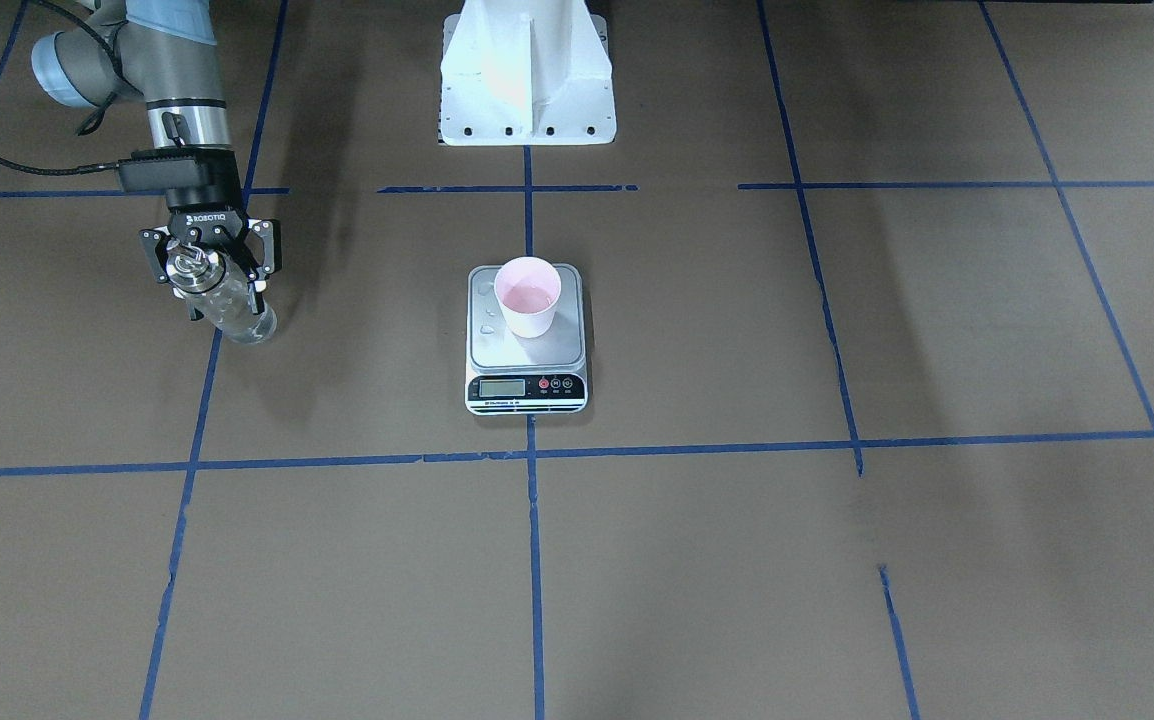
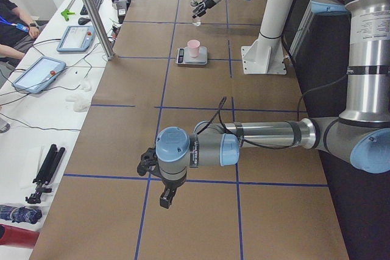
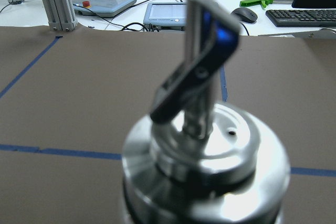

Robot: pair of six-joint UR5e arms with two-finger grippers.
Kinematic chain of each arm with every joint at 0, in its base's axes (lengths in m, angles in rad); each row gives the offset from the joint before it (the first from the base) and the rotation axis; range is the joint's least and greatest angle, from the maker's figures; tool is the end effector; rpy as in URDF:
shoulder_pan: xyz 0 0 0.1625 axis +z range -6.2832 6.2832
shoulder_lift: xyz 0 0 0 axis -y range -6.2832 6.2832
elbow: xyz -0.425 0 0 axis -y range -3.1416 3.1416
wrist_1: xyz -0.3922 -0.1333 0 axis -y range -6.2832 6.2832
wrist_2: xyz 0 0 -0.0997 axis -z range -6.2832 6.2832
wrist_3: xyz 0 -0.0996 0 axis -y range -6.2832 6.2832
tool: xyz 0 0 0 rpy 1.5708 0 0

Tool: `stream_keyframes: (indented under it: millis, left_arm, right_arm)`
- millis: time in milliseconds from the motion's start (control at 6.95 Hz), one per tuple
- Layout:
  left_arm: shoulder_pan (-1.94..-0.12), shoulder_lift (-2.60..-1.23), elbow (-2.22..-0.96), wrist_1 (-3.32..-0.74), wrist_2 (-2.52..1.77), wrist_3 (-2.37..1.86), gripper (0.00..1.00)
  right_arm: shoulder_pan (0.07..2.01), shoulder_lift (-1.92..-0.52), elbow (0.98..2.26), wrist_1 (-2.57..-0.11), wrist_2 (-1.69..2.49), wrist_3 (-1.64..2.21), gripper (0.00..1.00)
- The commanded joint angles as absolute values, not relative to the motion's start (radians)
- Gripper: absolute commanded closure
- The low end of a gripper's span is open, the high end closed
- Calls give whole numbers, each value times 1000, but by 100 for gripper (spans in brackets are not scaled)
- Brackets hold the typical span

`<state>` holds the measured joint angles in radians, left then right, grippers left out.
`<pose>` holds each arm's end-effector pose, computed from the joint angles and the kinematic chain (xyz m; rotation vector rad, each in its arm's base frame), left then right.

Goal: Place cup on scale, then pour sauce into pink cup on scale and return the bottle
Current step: 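Lift the bottle with the right gripper and carry it over the cup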

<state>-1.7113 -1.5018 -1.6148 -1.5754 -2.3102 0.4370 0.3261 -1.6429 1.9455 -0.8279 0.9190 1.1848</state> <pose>-0.1301 -0.4471 0.6719 0.1925 0.7167 0.2753 -0.3758 -0.3316 0.4230 0.9030 -0.7367 0.2873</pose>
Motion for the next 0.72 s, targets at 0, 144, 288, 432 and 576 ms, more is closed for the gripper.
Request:
stream_keyframes:
  millis: [0,144,288,432,576]
  left_arm:
    - [-1710,-1500,-1614,-1575,-2310,437,0]
    - [-1712,-1497,-1608,-1571,-2312,436,0]
    - [-1710,-1493,-1608,-1566,-2371,378,0]
    - [-1709,-1496,-1633,-1575,-2396,194,0]
    - [-1701,-1500,-1672,-1578,-2396,96,0]
  right_arm:
    - [353,-1620,1956,-827,920,1073,100]
    - [365,-1590,1957,-830,923,983,100]
    - [377,-1583,1957,-831,925,907,100]
    - [396,-1557,1954,-837,931,872,100]
    - [400,-1543,1956,-844,948,868,100]
